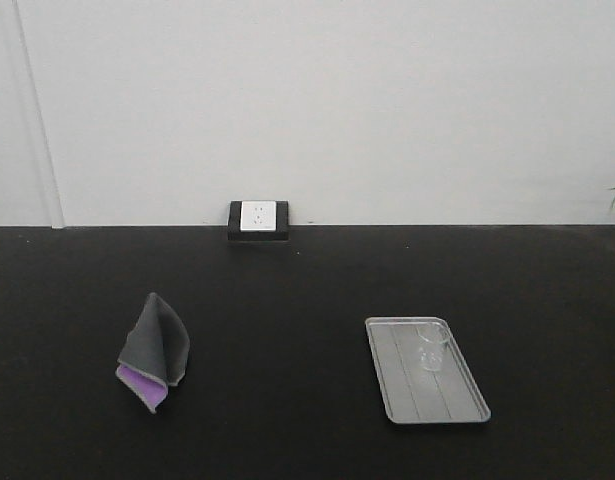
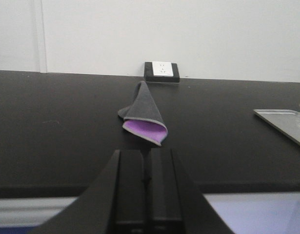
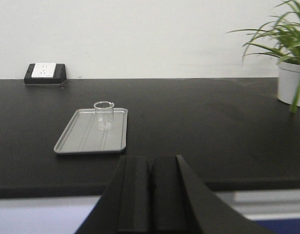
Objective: Wipe beaker with gray cloth and return to tray
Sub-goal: 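Drive up to the counter with the gray cloth and metal tray, then move left gripper to the gray cloth and right gripper over the tray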
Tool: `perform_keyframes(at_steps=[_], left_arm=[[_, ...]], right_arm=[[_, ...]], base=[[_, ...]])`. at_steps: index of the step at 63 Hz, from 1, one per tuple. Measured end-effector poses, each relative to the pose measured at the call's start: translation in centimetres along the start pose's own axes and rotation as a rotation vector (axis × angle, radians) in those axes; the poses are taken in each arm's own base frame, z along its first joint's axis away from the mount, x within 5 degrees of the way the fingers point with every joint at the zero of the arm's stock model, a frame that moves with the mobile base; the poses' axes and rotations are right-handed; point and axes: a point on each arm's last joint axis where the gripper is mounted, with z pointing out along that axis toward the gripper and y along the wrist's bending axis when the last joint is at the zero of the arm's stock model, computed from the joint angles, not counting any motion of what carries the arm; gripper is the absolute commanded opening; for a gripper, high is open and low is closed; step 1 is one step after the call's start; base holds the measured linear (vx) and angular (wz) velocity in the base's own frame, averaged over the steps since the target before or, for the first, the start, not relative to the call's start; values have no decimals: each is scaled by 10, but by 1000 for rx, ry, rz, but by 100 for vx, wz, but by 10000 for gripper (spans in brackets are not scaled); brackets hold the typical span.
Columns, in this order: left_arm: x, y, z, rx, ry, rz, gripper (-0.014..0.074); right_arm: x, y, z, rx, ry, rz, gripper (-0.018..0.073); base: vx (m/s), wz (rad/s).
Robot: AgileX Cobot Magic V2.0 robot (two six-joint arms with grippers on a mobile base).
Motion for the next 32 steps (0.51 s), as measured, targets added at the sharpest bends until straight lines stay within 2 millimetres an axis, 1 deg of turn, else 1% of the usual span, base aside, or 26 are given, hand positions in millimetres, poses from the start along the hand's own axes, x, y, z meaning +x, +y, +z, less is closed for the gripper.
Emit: perform_keyframes(at_steps=[15, 32], left_arm=[[0, 0, 0, 0, 0, 0, -6], [0, 0, 0, 0, 0, 0, -6]], right_arm=[[0, 0, 0, 0, 0, 0, -11], [0, 0, 0, 0, 0, 0, -11]], base=[[41, 4], [35, 1]])
